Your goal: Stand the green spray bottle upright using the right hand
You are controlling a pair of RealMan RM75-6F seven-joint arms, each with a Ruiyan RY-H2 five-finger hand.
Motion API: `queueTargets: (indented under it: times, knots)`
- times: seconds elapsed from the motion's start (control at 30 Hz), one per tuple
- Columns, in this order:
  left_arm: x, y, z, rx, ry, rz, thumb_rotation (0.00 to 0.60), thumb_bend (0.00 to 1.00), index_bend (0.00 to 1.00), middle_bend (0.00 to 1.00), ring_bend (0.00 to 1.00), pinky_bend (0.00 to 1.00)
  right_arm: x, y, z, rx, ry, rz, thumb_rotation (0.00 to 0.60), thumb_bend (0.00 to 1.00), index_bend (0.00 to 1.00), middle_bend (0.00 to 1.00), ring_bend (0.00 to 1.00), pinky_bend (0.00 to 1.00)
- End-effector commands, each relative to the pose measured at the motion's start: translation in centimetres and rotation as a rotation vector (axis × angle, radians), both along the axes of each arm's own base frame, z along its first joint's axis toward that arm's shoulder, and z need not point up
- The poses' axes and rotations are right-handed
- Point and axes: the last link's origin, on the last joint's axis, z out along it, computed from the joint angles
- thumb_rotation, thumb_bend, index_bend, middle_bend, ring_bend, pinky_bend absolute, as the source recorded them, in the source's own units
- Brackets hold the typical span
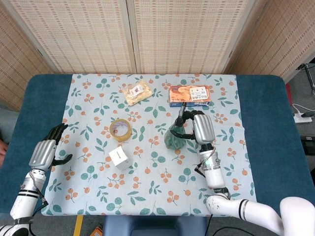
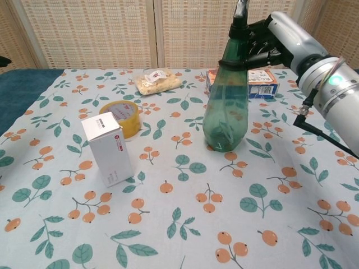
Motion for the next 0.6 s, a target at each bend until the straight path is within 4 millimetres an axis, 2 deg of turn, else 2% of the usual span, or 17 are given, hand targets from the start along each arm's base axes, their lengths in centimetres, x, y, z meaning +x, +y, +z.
queueTargets:
  times: [0.03, 0.13, 0.33, 0.6]
  knots:
    - [0.01, -0.08, 0.03, 0.002, 0.0, -0.001, 0.6, 0.23, 0.0, 0.01, 0.01, 0.21, -0.2, 0.16, -0.02, 0.023, 0.012, -0.004, 0.6, 0.0, 0.51, 0.58, 0.38, 0.33]
    - [0.01, -0.08, 0.02, 0.0, 0.003, 0.0, 0.6, 0.23, 0.0, 0.01, 0.01, 0.21, -0.31, 0.3, 0.02, 0.035, 0.024, 0.0, 0.6, 0.0, 0.46, 0.56, 0.36, 0.3]
    - [0.0, 0.0, -0.01, -0.001, 0.002, 0.003, 0.6, 0.23, 0.0, 0.01, 0.01, 0.21, -0.46, 0.42, -0.01, 0.048, 0.034, 0.002, 0.6, 0.0, 0.43, 0.54, 0.33, 0.27]
    - [0.0, -0.04, 0.04, -0.001, 0.002, 0.0, 0.6, 0.23, 0.0, 0.01, 0.01, 0.21, -1.14, 0.91, 0.0, 0.079, 0.079, -0.008, 0.6, 0.0, 0.33, 0.48, 0.26, 0.2]
